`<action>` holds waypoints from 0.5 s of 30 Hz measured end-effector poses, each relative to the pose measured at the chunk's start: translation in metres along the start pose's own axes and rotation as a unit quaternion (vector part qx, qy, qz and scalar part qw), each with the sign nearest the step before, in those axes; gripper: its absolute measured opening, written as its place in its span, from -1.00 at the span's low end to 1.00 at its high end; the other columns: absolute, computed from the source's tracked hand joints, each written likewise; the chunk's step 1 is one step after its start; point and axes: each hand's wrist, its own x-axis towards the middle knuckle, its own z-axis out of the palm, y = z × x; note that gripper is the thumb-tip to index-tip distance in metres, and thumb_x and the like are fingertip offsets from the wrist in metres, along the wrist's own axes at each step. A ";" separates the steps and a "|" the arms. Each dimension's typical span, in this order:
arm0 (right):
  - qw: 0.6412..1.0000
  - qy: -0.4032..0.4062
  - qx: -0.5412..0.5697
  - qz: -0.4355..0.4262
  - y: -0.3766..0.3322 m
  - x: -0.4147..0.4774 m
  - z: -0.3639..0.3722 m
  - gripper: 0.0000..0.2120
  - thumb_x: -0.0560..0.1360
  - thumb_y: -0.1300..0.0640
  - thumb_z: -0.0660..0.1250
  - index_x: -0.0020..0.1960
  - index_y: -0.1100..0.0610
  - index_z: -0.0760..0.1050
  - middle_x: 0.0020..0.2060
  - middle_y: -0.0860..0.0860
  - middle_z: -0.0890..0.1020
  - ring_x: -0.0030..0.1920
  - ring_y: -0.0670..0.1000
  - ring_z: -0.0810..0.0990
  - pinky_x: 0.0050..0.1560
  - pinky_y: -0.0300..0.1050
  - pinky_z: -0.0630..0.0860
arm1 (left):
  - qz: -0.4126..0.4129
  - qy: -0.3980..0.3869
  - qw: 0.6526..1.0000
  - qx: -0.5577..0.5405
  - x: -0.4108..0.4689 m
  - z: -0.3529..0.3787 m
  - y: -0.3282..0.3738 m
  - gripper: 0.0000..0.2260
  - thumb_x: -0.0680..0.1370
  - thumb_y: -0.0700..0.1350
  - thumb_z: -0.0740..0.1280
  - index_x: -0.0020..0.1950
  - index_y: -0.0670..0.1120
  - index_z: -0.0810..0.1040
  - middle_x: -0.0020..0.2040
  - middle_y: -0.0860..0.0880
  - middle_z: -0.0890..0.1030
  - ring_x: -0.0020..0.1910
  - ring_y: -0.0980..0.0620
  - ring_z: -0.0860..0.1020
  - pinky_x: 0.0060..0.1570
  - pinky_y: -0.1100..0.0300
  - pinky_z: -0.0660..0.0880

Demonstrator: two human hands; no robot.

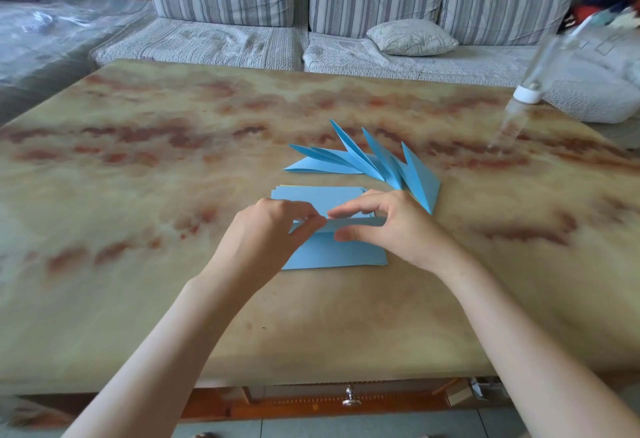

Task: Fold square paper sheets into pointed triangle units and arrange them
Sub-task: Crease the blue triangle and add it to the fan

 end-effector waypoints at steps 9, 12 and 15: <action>0.972 0.211 0.094 -0.032 0.001 0.003 -0.002 -0.91 0.43 0.20 0.47 -0.12 0.02 0.67 -0.25 -0.30 0.66 -0.13 -0.32 0.61 -0.03 -0.46 0.41 | -0.132 0.169 0.964 -0.158 0.008 -0.011 -0.013 -0.64 0.59 0.20 0.15 0.03 -0.02 0.60 -0.07 -0.01 0.62 -0.06 -0.04 0.58 -0.05 0.08 0.49; 0.966 0.212 0.146 -0.040 0.000 0.004 0.000 -0.86 0.41 0.22 0.47 -0.17 -0.03 0.64 -0.25 -0.26 0.69 -0.12 -0.23 0.64 0.05 -0.31 0.50 | -0.221 0.112 0.921 -0.300 0.011 -0.014 -0.019 -0.60 0.59 0.22 0.13 0.14 -0.08 0.50 -0.22 -0.04 0.66 -0.25 -0.01 0.65 -0.29 0.12 0.58; 0.964 0.181 0.186 -0.063 -0.002 0.004 -0.001 -0.83 0.39 0.26 0.47 -0.12 -0.01 0.66 -0.17 -0.21 0.70 0.00 -0.15 0.64 0.14 -0.23 0.49 | -0.282 -0.013 0.816 -0.504 0.010 -0.018 -0.011 -0.52 0.57 0.27 0.12 0.30 -0.07 0.32 -0.17 -0.19 0.70 -0.26 -0.12 0.69 -0.43 0.16 0.58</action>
